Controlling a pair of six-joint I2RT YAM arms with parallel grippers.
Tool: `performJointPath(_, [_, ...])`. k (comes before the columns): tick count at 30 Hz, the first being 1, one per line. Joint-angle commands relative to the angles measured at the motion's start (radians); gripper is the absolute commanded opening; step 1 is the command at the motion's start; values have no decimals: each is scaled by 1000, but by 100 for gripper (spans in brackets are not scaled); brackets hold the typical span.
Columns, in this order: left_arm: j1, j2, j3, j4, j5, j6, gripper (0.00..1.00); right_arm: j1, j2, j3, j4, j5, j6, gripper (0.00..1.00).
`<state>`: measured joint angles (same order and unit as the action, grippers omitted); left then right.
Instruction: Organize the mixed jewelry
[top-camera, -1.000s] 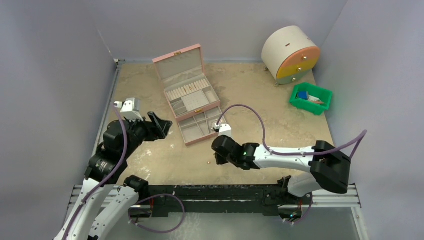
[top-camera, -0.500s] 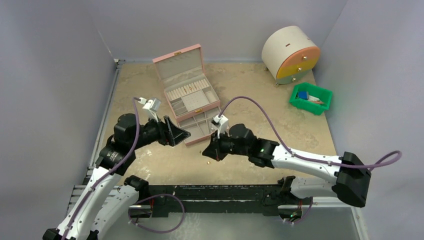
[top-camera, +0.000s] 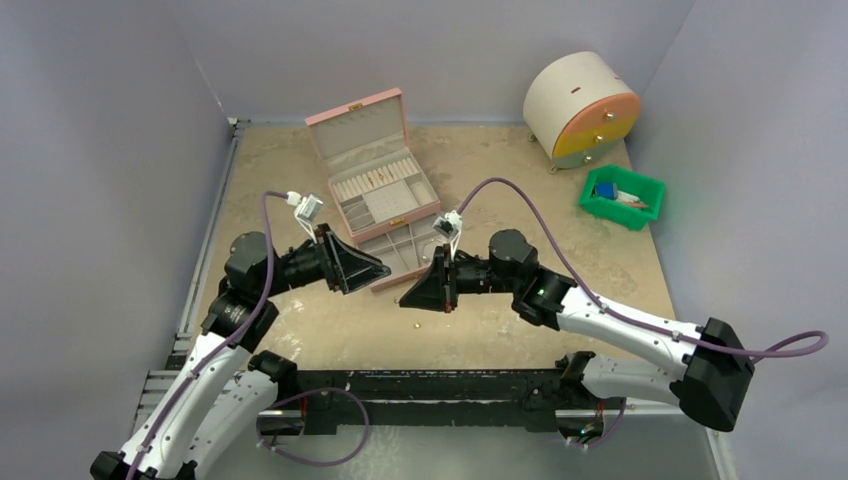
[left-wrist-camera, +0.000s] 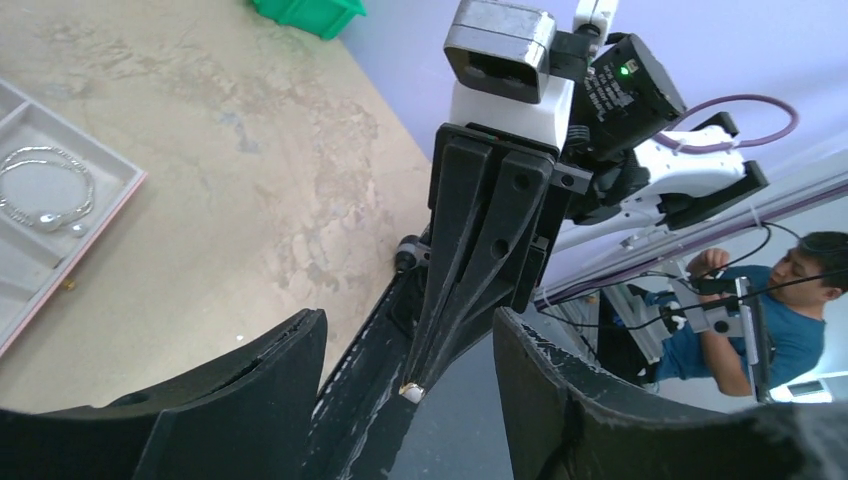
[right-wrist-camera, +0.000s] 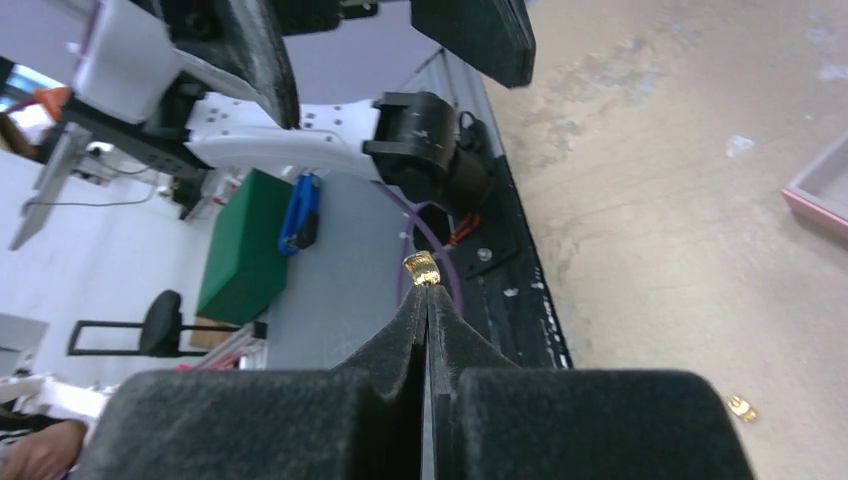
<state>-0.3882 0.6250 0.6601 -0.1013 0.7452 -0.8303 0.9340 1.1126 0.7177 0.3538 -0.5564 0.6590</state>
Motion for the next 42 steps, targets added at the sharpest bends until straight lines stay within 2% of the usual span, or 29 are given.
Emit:
performJointPath(1, [-23,-10,-8,166,33,-71,60,-39,-11,-9,186,-140,126,0])
performJointPath(8, [-97,13,-29,240,-5,-103,55,-68,33,-28,343,-187,255,0])
performJointPath(13, [-152,28,-27,232,-46,-83,52,-71,83,-63,506,-196,358,0])
performJointPath(17, [-167,27,-35,210,-74,-65,48,-76,124,-107,679,-211,457,0])
performJointPath(21, [-167,14,-46,211,-92,-67,45,-77,150,-131,758,-215,499,0])
performJointPath(31, [-169,-9,-57,172,-116,-53,40,-79,139,-149,782,-195,517,0])
performJointPath(42, [-168,-30,-53,141,-98,-46,42,-89,121,-146,755,-159,513,0])
